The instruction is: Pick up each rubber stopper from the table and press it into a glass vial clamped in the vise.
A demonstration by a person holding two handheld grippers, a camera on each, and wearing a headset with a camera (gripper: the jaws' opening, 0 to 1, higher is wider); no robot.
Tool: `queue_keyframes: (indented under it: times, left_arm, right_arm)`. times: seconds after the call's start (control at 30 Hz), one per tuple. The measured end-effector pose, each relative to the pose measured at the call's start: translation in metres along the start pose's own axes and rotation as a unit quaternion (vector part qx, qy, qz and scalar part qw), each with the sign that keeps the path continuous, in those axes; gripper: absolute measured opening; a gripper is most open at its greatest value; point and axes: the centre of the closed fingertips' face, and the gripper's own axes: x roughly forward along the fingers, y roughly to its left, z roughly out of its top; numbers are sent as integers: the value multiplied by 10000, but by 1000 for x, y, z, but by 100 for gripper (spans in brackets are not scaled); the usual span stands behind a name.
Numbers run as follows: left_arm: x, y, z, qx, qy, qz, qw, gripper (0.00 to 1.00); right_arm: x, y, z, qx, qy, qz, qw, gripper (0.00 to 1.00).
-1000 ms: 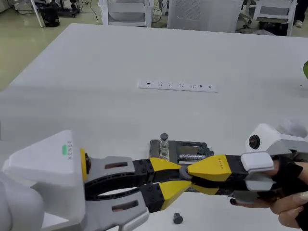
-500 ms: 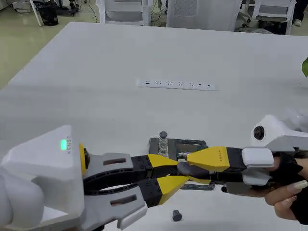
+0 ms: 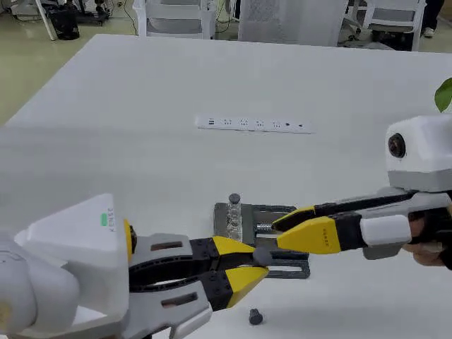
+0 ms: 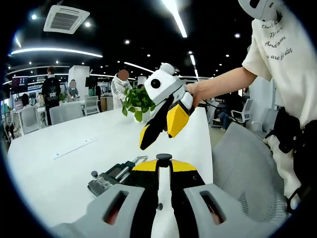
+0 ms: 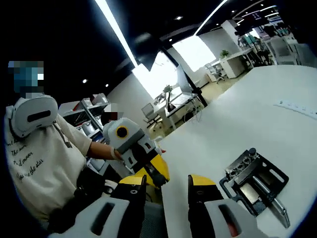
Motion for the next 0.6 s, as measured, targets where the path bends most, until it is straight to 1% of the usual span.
queue_keyframes:
  times: [0.07, 0.1, 0.13, 0.17, 0.23, 0.27, 0.3, 0.33, 0.4, 0.43, 0.5, 0.53, 0.57, 0.6]
  left_arm:
    - [1, 0, -2, -20, 19, -17, 10000, 4]
    - [2, -1, -4, -35, 51, -42, 10000, 4]
    - [2, -1, -4, -39, 57, -53, 10000, 4]
    - [3, -2, -5, -49, 81, -76, 9999, 4]
    - [4, -3, -7, -53, 108, -110, 9999, 4]
    - [4, -4, -8, -61, 120, -130, 9998, 4]
    - [5, -4, -9, -67, 129, -146, 9998, 4]
    - [5, -5, -10, -80, 153, -167, 9997, 4]
    - [5, -6, -11, -86, 162, -187, 9997, 4]
    - [6, -6, -11, -95, 173, -203, 9996, 4]
    - [6, -7, -12, -102, 187, -217, 9995, 4]
    - [6, -8, -12, -103, 189, -228, 9995, 4]
    - [6, -8, -12, -109, 191, -236, 9995, 4]
    - [7, -8, -12, -106, 197, -242, 9995, 4]
  right_arm:
    - [0, 1, -2, -396, 259, -144, 9988, 30]
    - [0, 2, -4, -648, 485, -209, 9965, 30]
    - [0, 3, -4, -818, 609, -248, 9945, 29]
    - [-1, 2, -6, -1058, 810, -233, 9908, 28]
    - [-2, 1, -7, -1320, 1036, -283, 9854, 27]
    - [-1, 2, -9, -1517, 1213, -312, 9805, 26]
    - [0, 3, -10, -1633, 1307, -319, 9774, 25]
    - [1, 4, -13, -1828, 1494, -321, 9712, 25]
    - [2, 3, -16, -2085, 1693, -347, 9626, 23]
    - [3, 3, -18, -2307, 1858, -377, 9544, 22]
    - [5, 4, -22, -2472, 2051, -390, 9462, 20]
    - [6, 6, -26, -2564, 2173, -310, 9413, 20]
    - [7, 7, -28, -2635, 2251, -299, 9376, 19]
    - [8, 6, -30, -2770, 2339, -308, 9314, 17]
